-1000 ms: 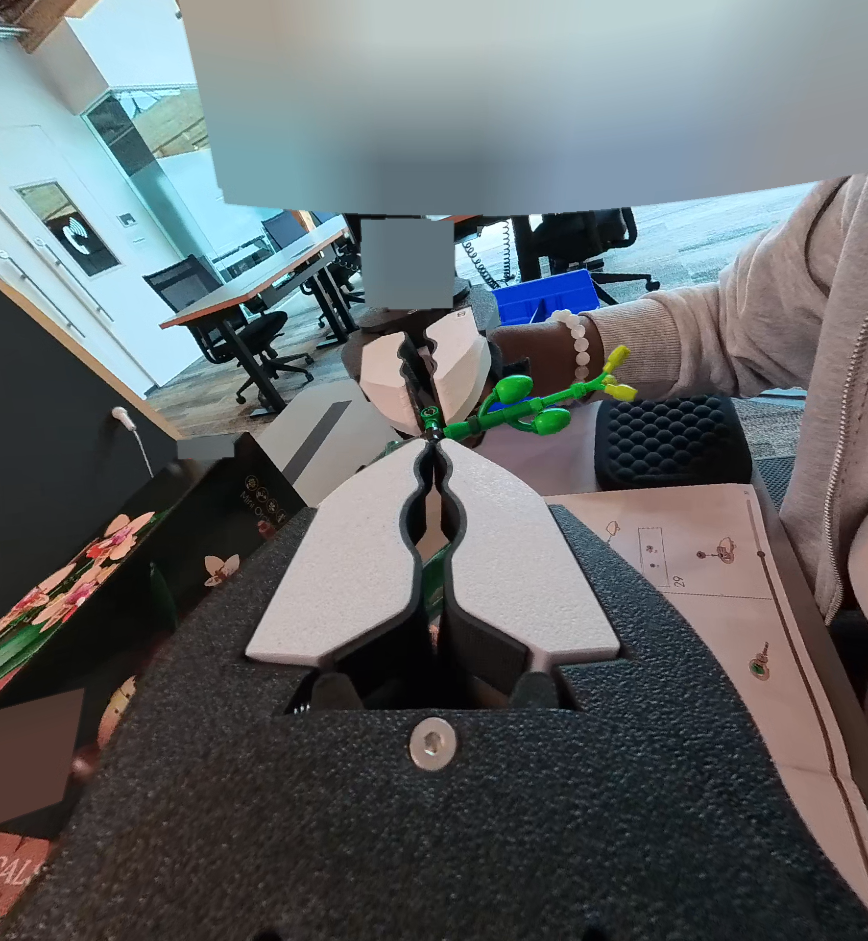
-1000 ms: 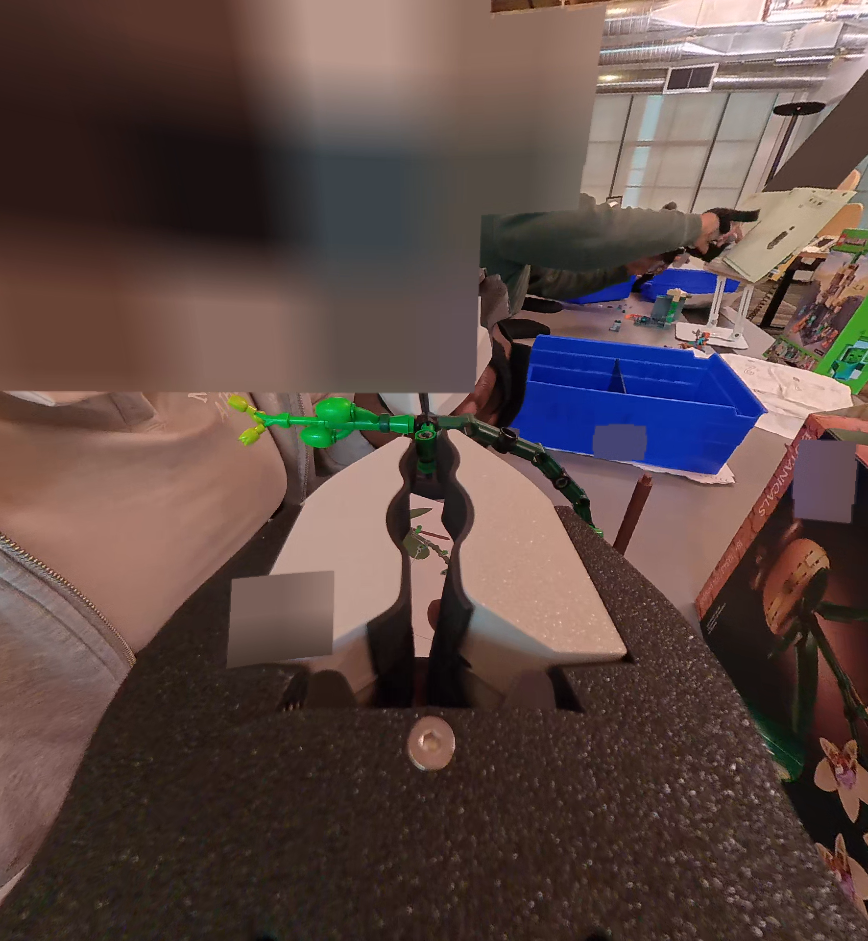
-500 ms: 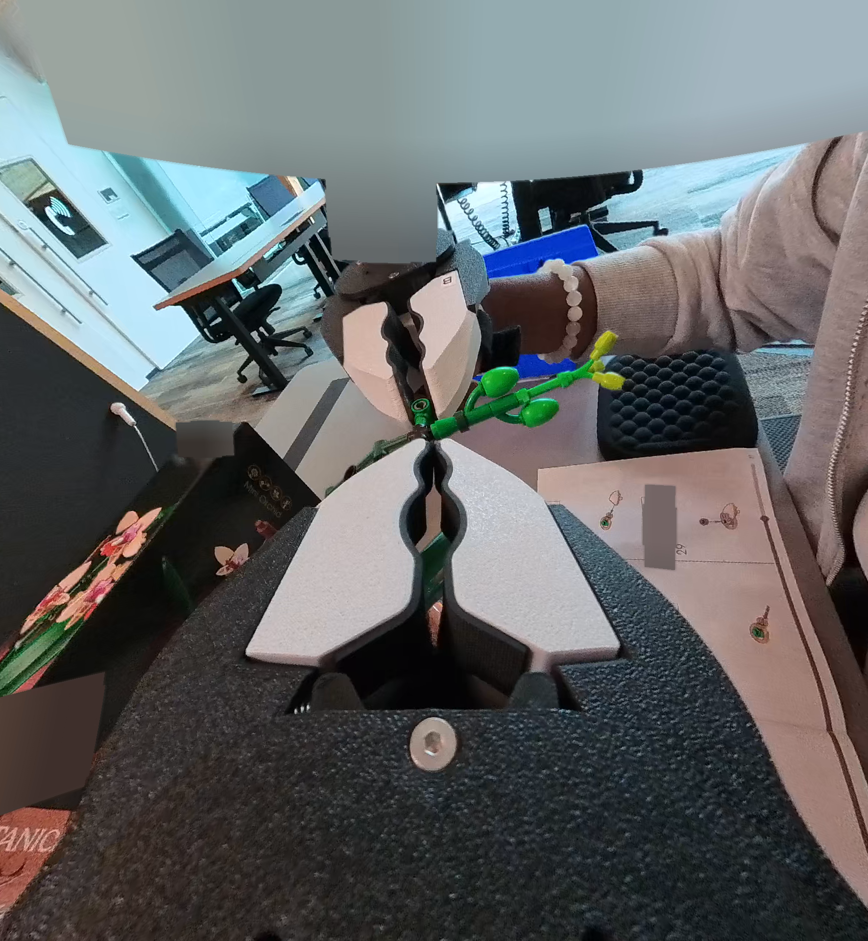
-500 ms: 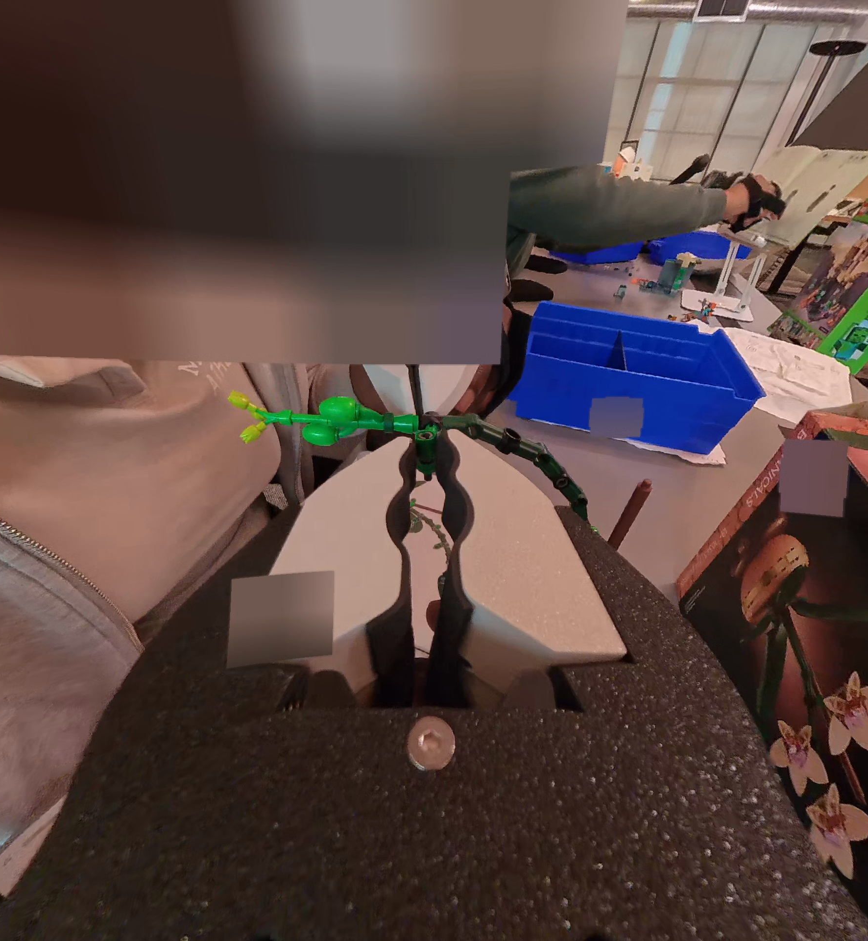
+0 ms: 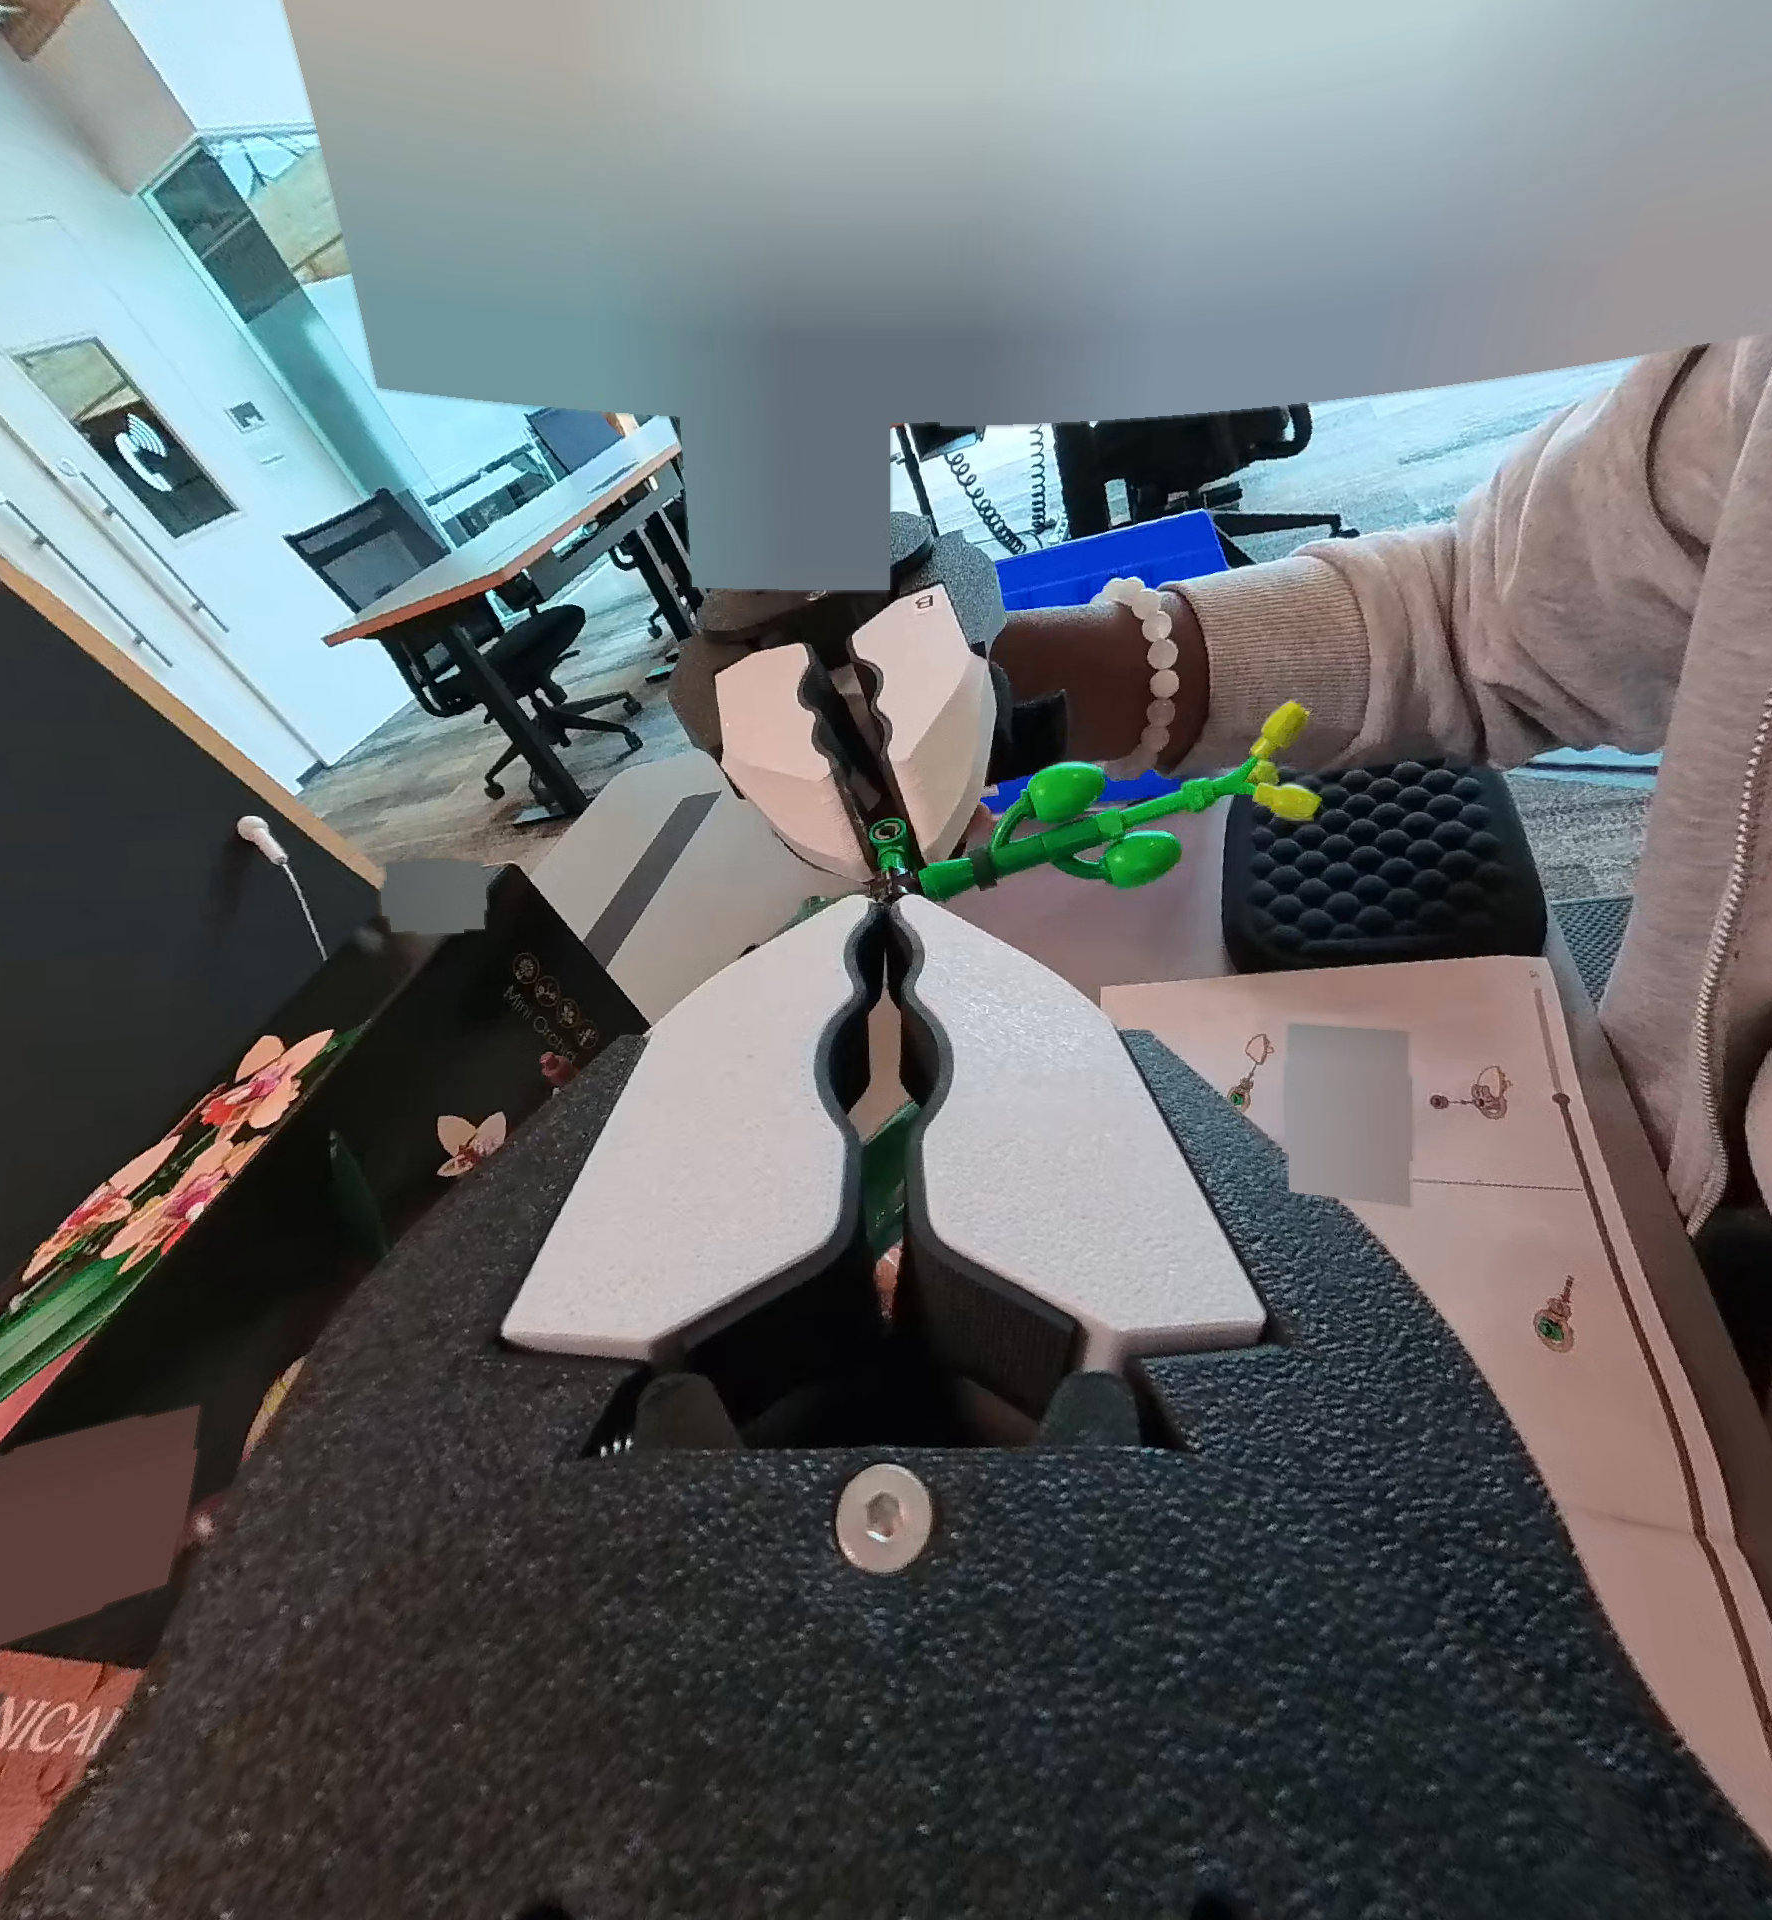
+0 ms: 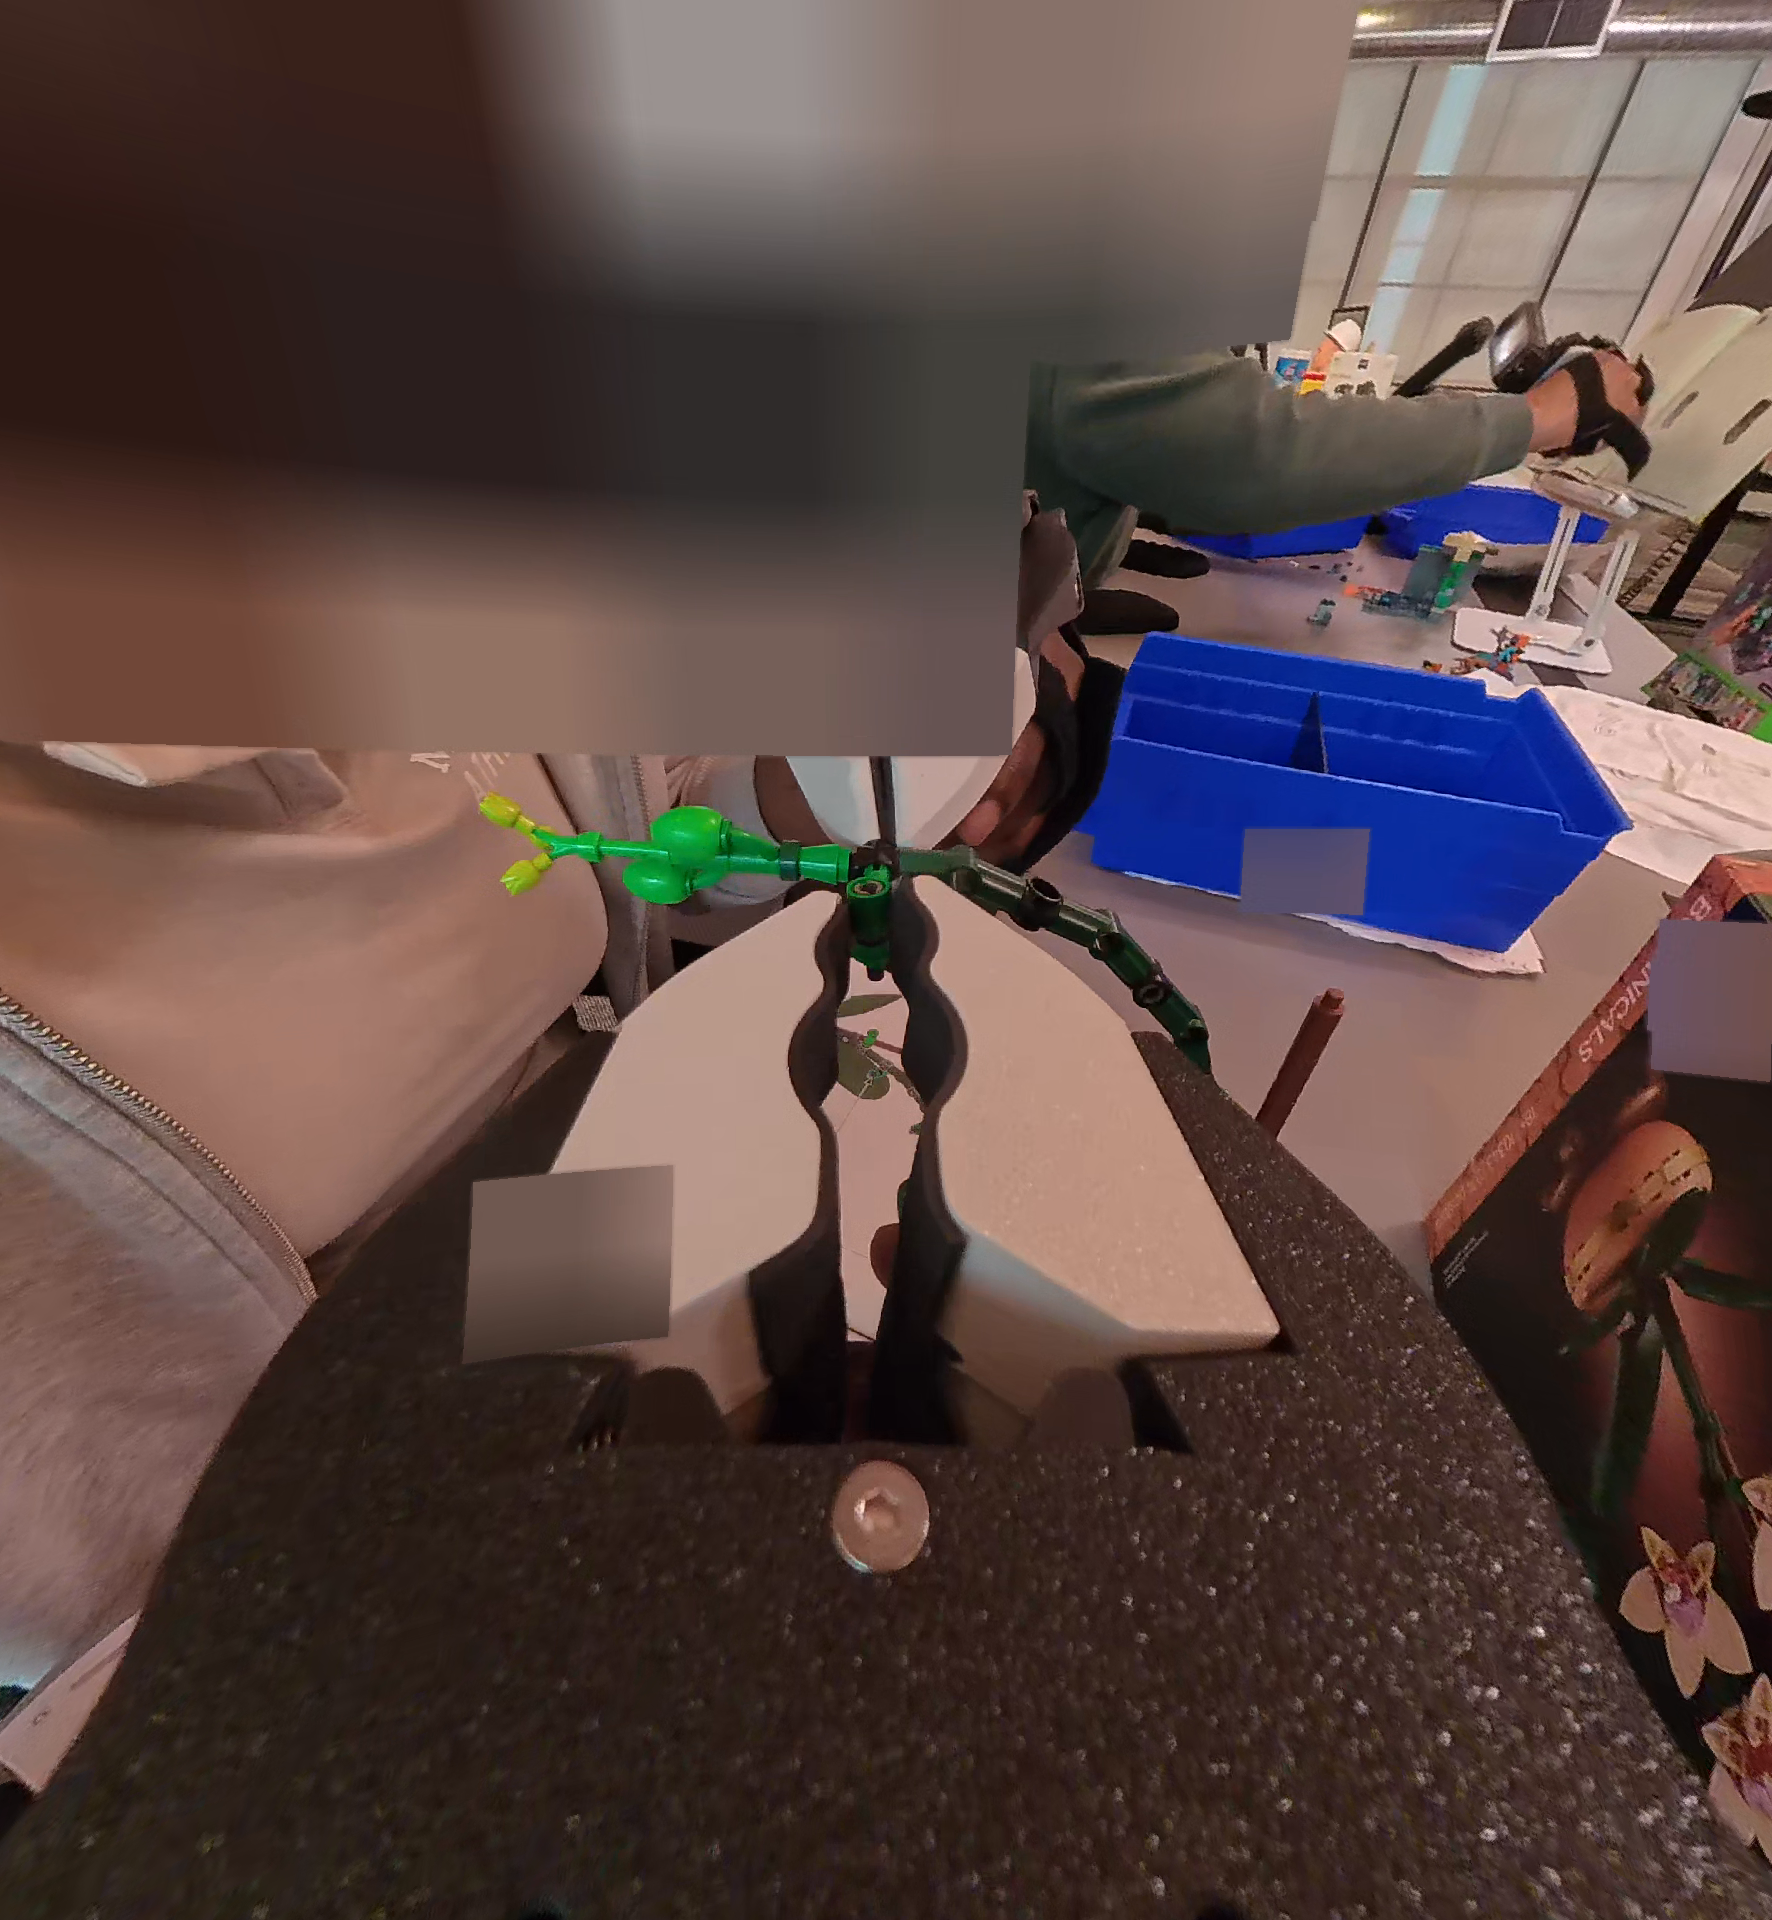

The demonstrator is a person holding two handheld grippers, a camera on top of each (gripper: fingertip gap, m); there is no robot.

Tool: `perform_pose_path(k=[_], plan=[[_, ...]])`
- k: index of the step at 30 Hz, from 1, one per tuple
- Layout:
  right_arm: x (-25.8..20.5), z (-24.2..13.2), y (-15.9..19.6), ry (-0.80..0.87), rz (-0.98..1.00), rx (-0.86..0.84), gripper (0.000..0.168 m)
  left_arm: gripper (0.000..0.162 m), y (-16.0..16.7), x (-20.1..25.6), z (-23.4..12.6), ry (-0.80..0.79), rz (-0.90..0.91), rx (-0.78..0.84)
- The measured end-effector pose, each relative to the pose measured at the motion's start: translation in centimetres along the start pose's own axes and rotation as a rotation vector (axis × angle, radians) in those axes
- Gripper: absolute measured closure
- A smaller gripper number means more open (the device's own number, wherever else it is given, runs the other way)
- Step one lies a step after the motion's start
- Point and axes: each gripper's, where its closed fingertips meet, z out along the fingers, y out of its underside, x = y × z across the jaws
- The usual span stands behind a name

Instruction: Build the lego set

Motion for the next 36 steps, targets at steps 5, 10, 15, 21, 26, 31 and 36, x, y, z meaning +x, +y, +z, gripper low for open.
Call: perform_pose_path(k=[5, 10, 15, 21, 26, 31, 36], plan=[[0.01, 0.14, -0.03, 0.002, 0.001, 0.011, 0.161, 0.162, -0.01, -0.04, -0.06, 0.000, -0.011, 0.015], [0.01, 0.28, -0.09, -0.001, 0.000, 0.014, 0.161, 0.162, 0.00, -0.05, -0.16, -0.005, -0.008, 0.011], [-0.03, 0.29, -0.05, -0.005, 0.001, 0.002, 0.161, 0.162, 0.02, -0.02, -0.15, -0.004, -0.008, 0.011], [-0.34, 0.23, 0.27, -0.026, -0.005, -0.062, 0.161, 0.162, 0.10, 0.28, -0.05, 0.018, 0.011, -0.016], [-0.52, 0.12, 0.44, -0.064, -0.034, -0.163, 0.161, 0.162, 0.14, 0.48, 0.07, 0.030, 0.021, -0.038], [-0.35, 0.17, 0.33, -0.080, -0.047, -0.185, 0.161, 0.162, 0.06, 0.26, -0.02, 0.019, 0.003, -0.027], [-0.46, 0.09, 0.50, -0.068, -0.065, -0.205, 0.161, 0.162, 0.11, 0.33, 0.09, 0.018, 0.011, -0.046]])
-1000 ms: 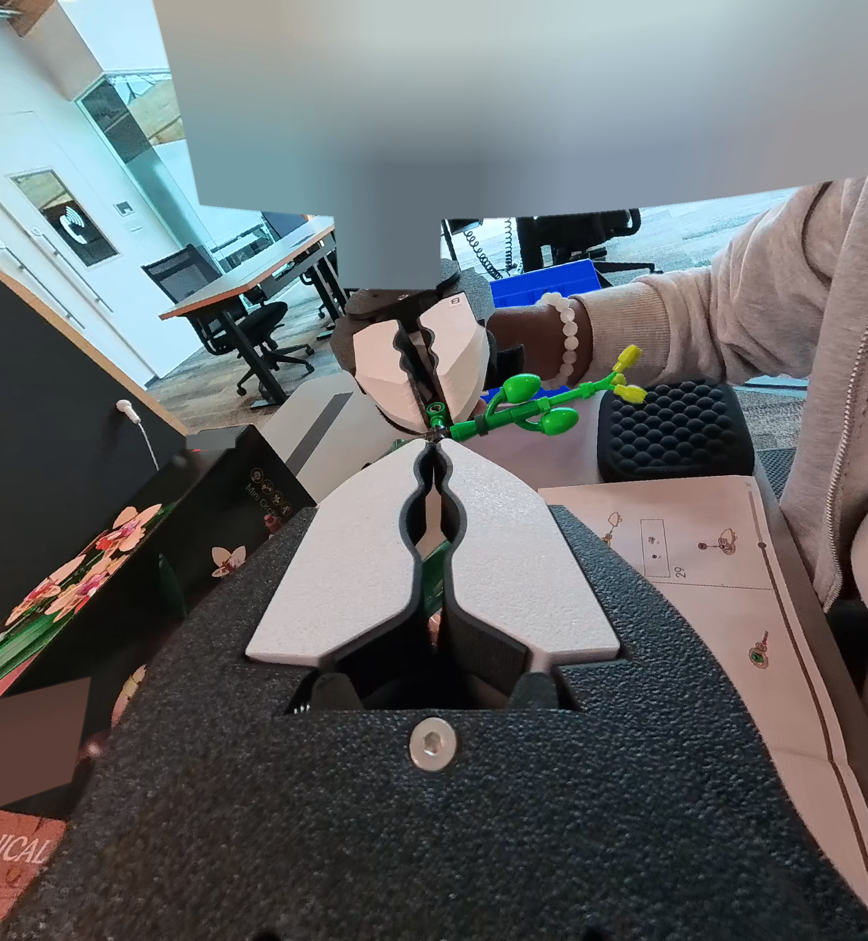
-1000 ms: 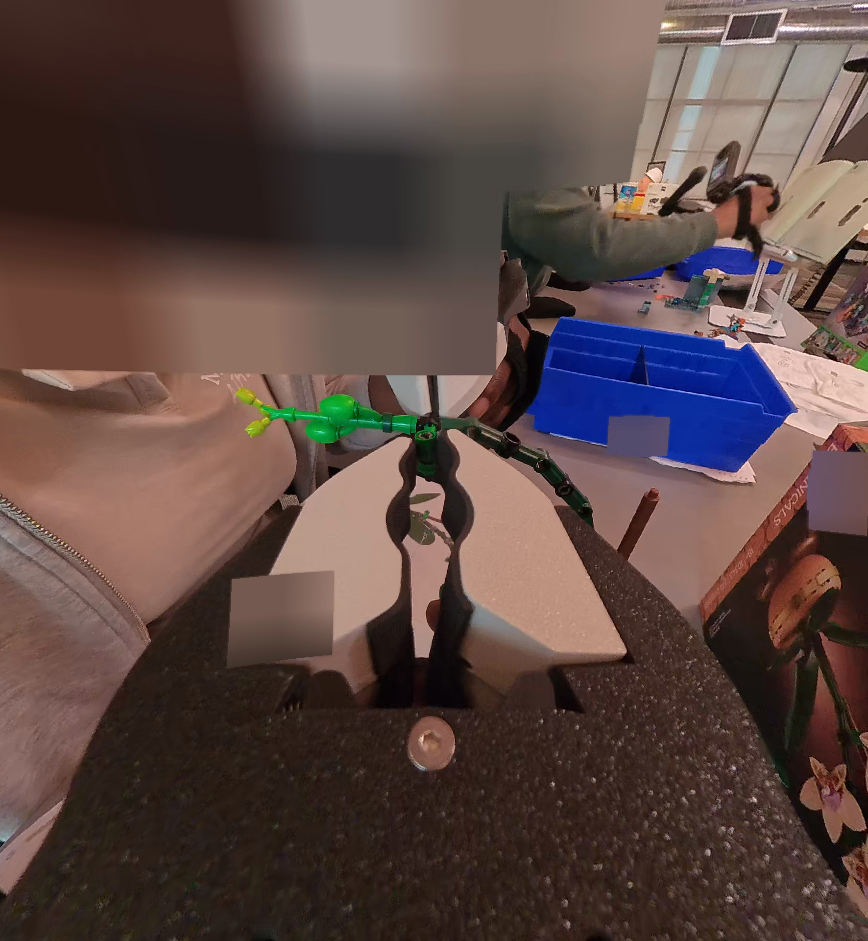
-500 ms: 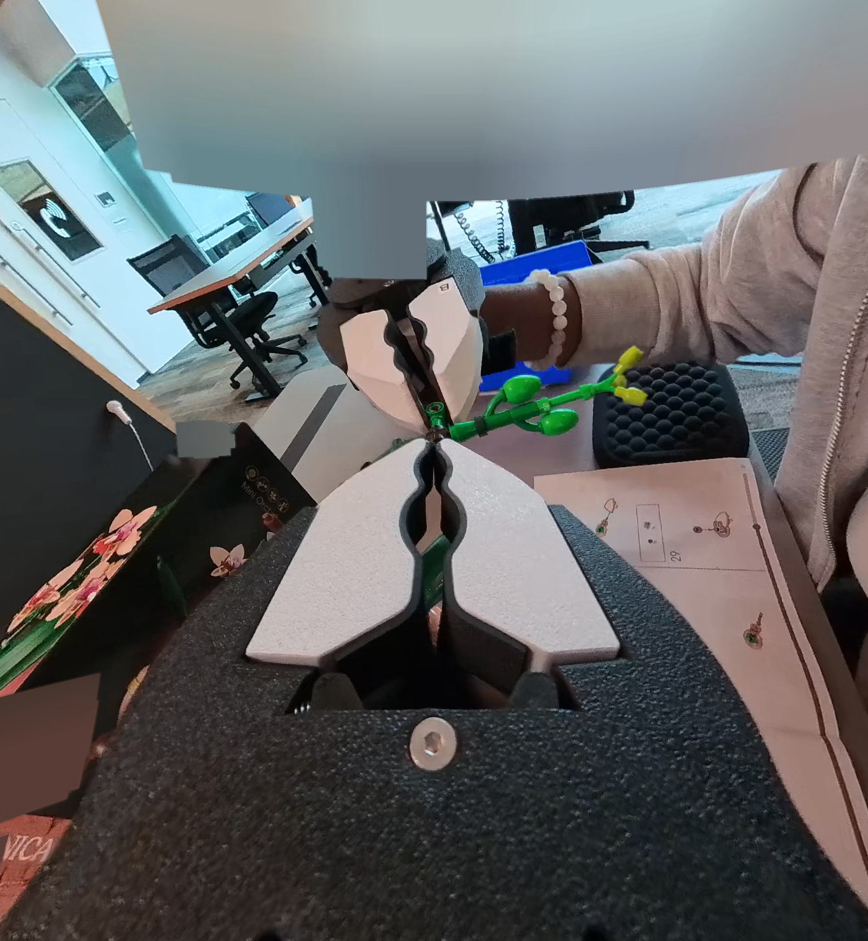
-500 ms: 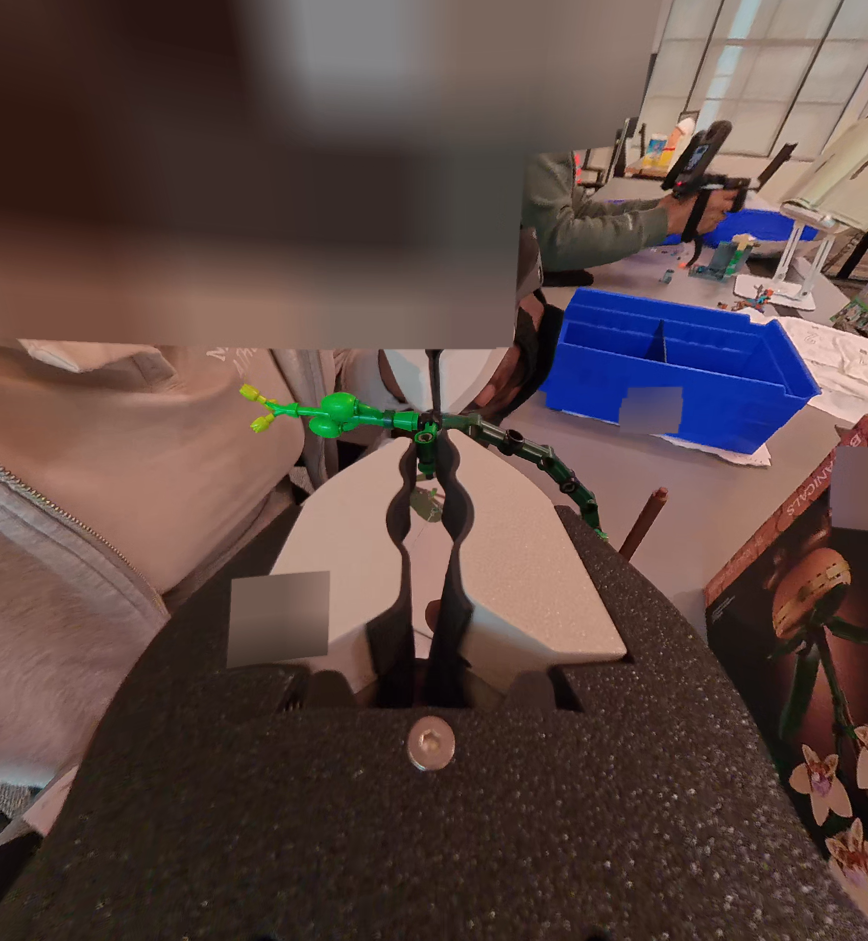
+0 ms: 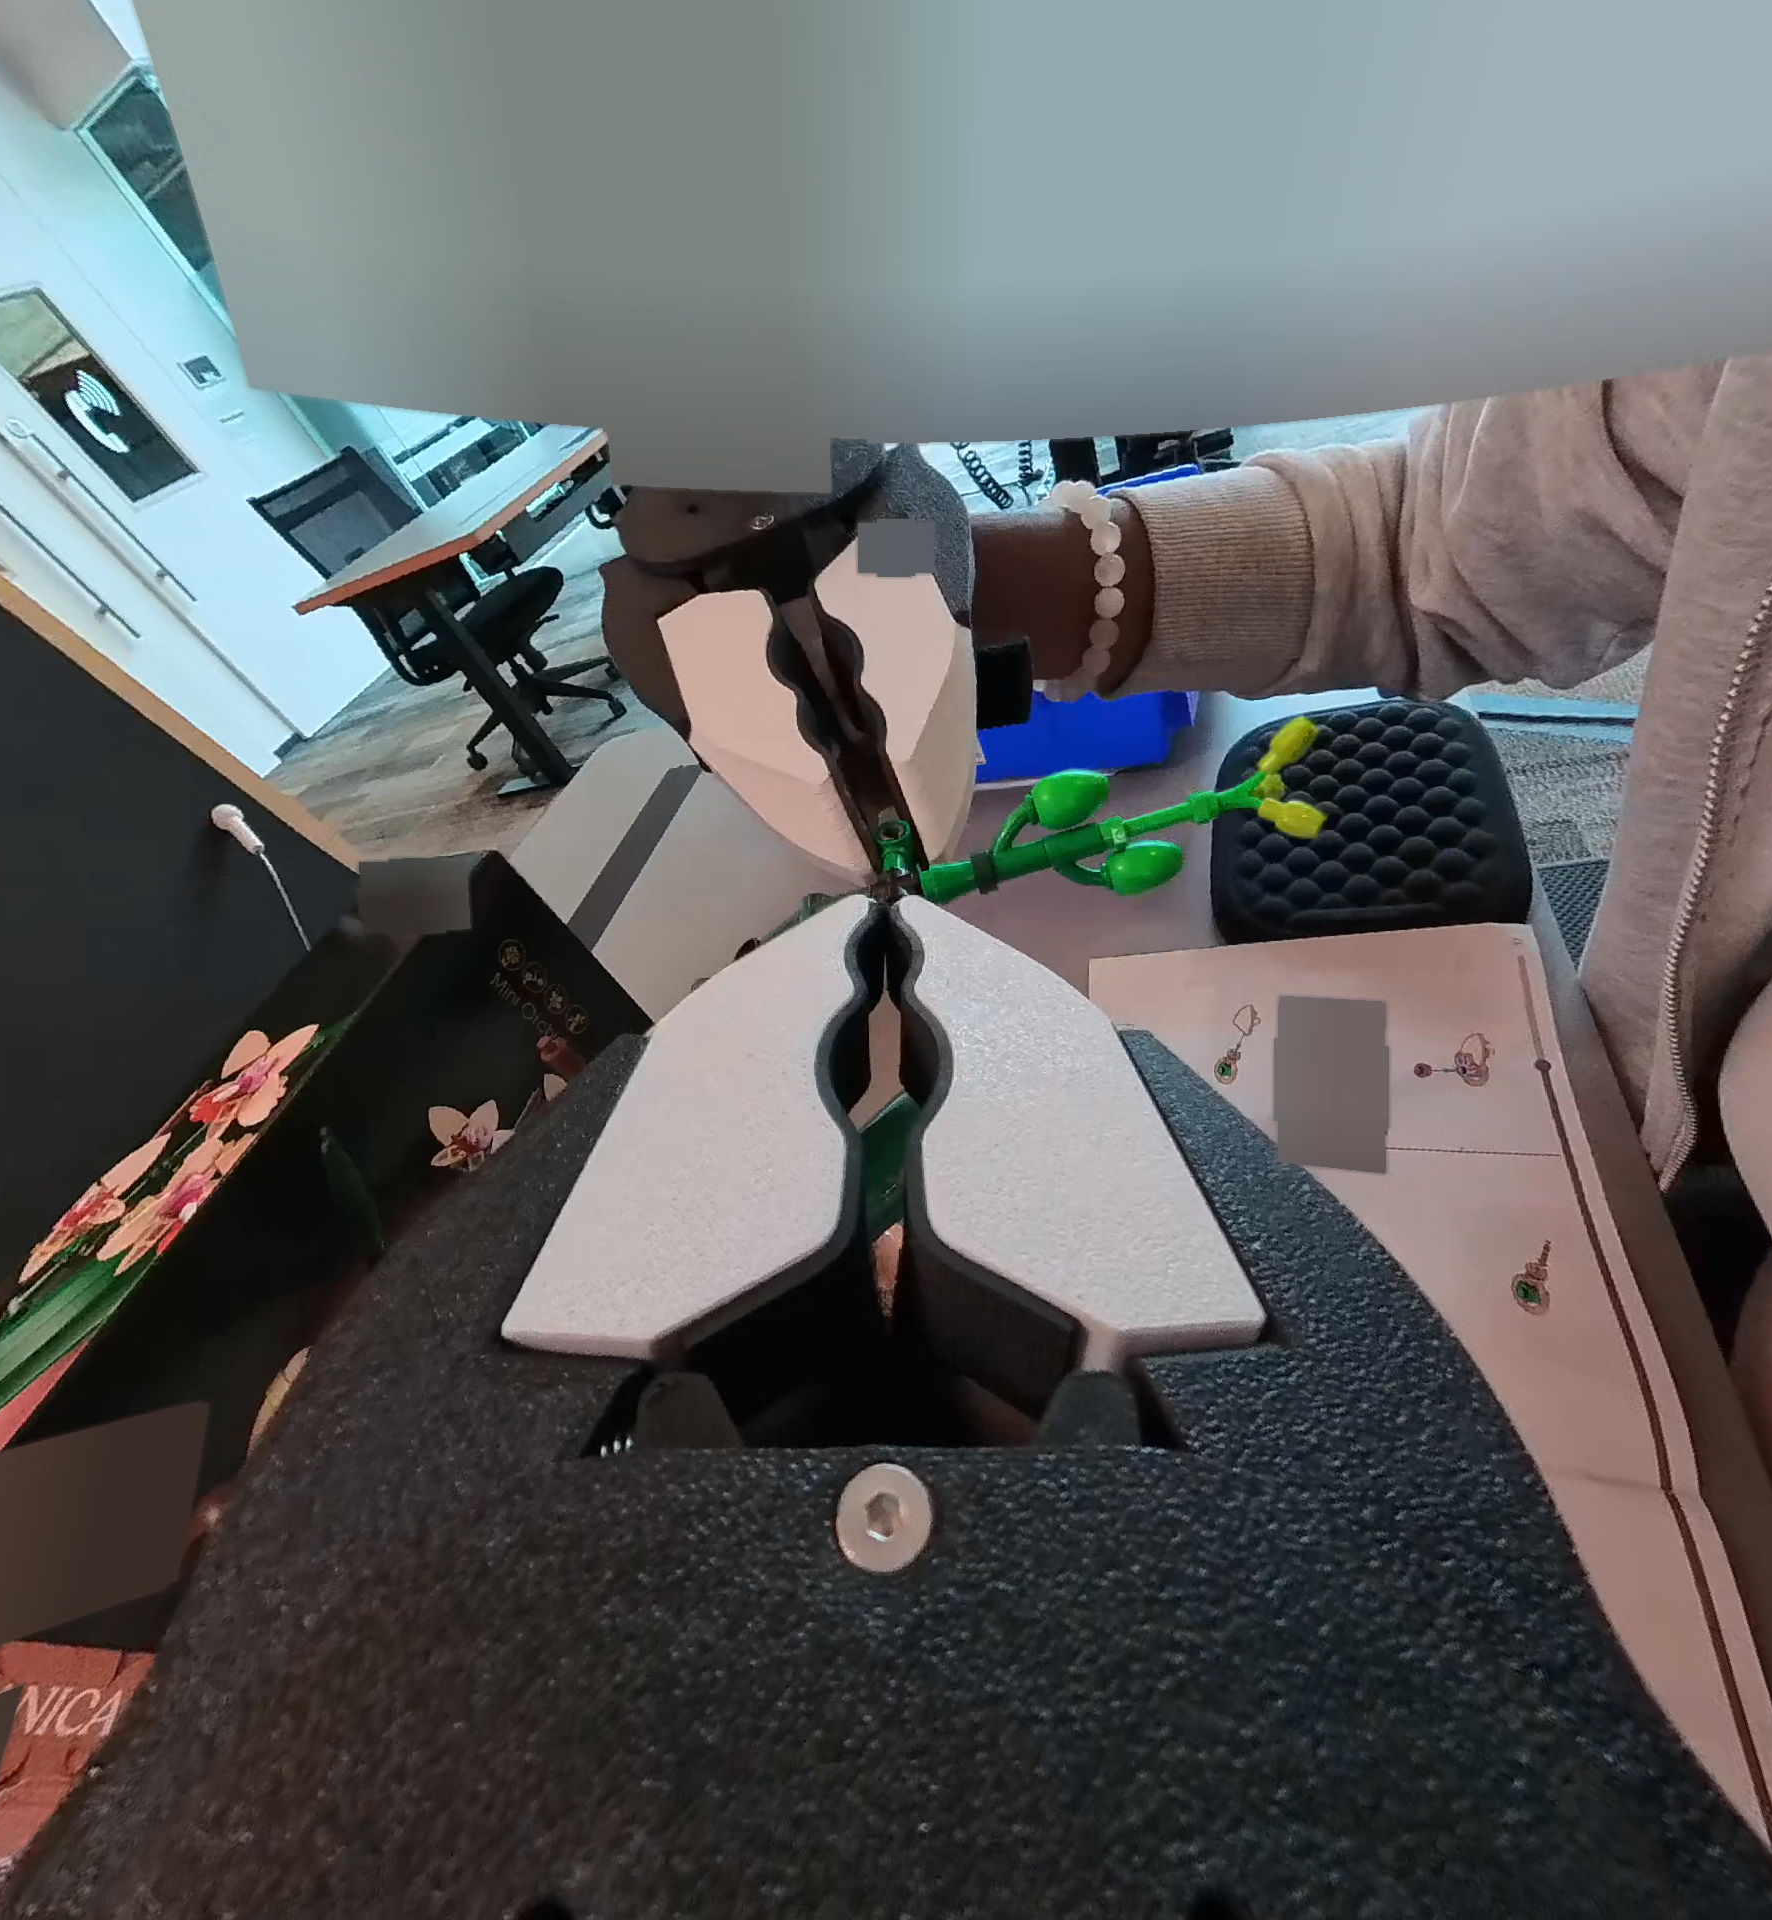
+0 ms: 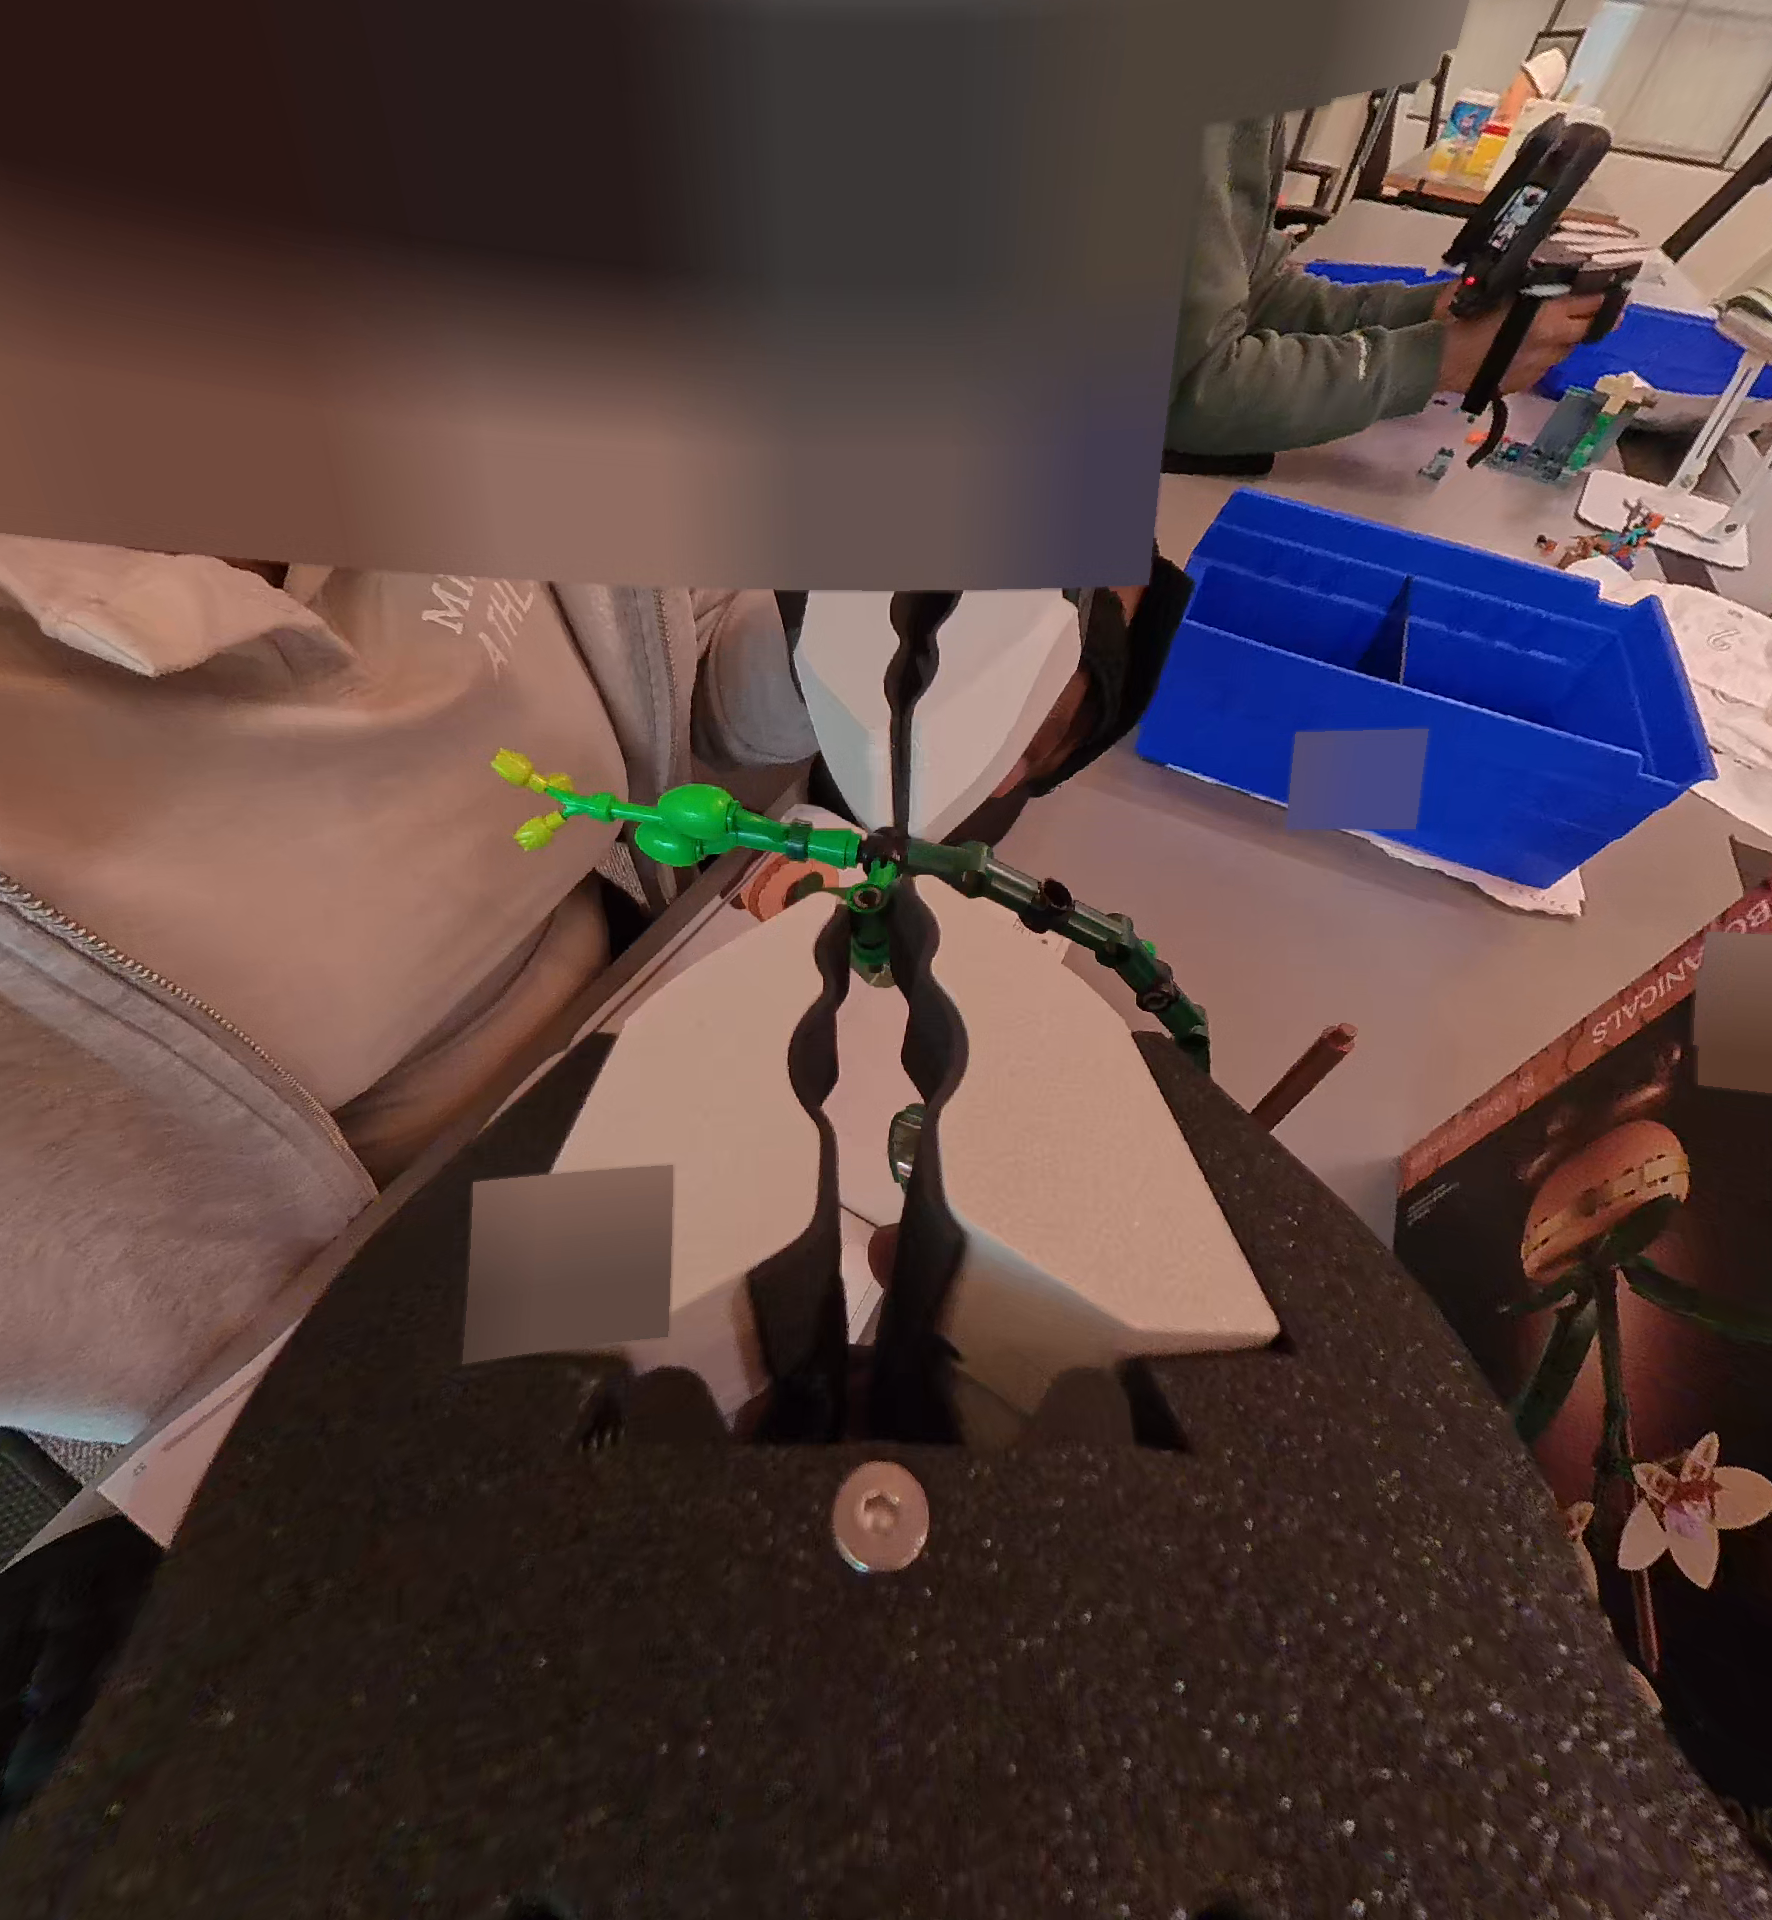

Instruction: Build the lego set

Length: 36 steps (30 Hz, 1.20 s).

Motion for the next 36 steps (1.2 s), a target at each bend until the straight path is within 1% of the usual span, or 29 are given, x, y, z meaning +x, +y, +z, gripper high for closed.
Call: perform_pose_path(k=[7, 14, 26, 31, 36], plan=[[-0.09, -0.04, 0.22, -0.019, -0.012, -0.044, 0.161, 0.162, 0.04, 0.12, 0.14, 0.010, 0.013, -0.020], [-0.02, 0.08, 0.18, -0.030, -0.020, -0.042, 0.161, 0.162, 0.07, 0.07, 0.04, 0.003, 0.013, -0.029], [-0.04, 0.37, 0.50, -0.042, -0.030, -0.094, 0.161, 0.162, 0.43, 0.22, 0.22, -0.003, 0.010, -0.068], [0.11, 0.36, 0.45, -0.045, -0.021, -0.099, 0.161, 0.162, 0.42, 0.07, 0.20, -0.014, 0.040, -0.088], [0.38, 0.34, 0.26, -0.017, -0.026, -0.061, 0.161, 0.162, 0.29, -0.12, 0.13, -0.018, -0.011, -0.046]])
